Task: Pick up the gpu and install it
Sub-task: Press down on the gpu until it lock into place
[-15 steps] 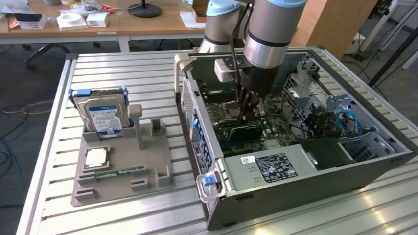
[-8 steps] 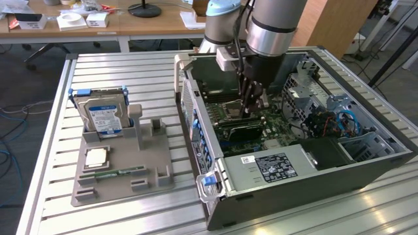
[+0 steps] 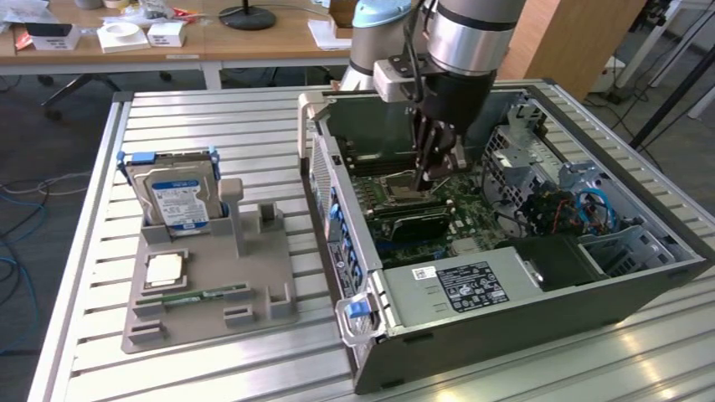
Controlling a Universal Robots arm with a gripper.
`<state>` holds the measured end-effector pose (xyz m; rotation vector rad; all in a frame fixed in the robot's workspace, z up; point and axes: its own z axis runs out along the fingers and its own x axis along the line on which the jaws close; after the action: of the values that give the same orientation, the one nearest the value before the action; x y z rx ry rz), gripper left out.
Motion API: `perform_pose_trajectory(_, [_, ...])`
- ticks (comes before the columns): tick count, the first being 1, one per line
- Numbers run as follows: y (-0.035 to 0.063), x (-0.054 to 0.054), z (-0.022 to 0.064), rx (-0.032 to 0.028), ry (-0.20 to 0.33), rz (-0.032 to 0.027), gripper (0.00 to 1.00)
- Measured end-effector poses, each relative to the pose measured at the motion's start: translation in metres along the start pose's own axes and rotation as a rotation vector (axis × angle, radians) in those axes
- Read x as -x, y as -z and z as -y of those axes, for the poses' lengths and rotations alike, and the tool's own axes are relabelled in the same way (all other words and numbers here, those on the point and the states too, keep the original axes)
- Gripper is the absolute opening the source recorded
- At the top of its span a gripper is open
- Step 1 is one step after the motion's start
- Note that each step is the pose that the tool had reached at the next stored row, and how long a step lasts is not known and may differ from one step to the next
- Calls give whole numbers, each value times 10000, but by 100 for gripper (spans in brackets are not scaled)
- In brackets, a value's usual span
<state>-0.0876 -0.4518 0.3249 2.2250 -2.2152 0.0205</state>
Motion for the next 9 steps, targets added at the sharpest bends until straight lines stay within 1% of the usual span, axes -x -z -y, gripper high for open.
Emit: perform_pose_trajectory(9, [150, -2, 1, -1, -4, 0, 10])
